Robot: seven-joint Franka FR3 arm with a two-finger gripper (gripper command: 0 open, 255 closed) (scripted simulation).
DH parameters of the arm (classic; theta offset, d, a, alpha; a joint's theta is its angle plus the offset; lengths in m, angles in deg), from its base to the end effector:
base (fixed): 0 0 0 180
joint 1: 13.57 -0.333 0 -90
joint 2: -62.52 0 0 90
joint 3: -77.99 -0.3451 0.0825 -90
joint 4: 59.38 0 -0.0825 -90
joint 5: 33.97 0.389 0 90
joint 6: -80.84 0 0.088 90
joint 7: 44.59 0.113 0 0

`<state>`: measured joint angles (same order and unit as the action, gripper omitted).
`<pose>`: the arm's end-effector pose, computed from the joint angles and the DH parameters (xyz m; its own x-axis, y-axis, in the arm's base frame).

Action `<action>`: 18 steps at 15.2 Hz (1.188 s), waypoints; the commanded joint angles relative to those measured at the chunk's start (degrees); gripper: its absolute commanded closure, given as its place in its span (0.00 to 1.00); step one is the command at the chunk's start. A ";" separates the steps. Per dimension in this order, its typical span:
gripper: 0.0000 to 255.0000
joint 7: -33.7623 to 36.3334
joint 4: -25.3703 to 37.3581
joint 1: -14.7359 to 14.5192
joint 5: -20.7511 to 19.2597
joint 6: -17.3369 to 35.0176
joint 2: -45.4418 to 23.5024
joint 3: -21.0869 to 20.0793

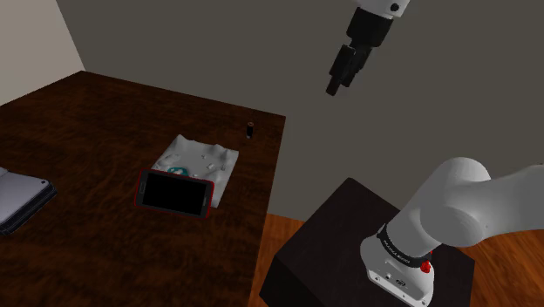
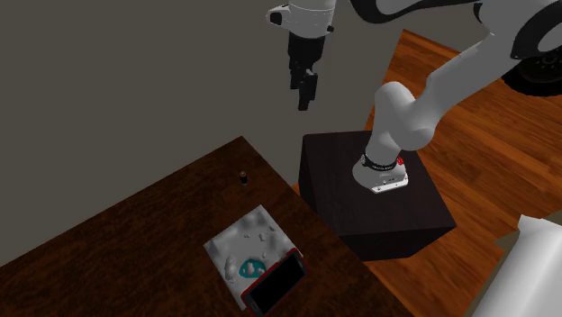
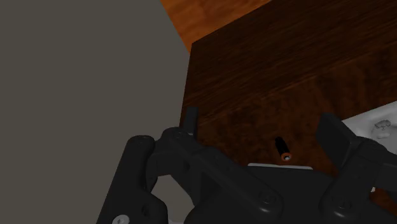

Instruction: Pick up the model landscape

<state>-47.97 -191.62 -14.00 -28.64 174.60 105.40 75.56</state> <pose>0.3093 0.0303 0.6229 0.9924 0.0933 0.0798 0.0982 -0.9934 -0.0595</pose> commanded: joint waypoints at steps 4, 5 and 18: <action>0.00 -1.70 0.85 -1.84 2.80 3.33 -5.35 0.04; 0.00 -2.32 1.25 -2.46 3.76 4.36 -7.18 0.03; 0.00 -11.95 12.19 -10.11 16.85 12.67 -31.69 -1.26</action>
<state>-58.95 -180.80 -23.63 -12.85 187.04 75.77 74.38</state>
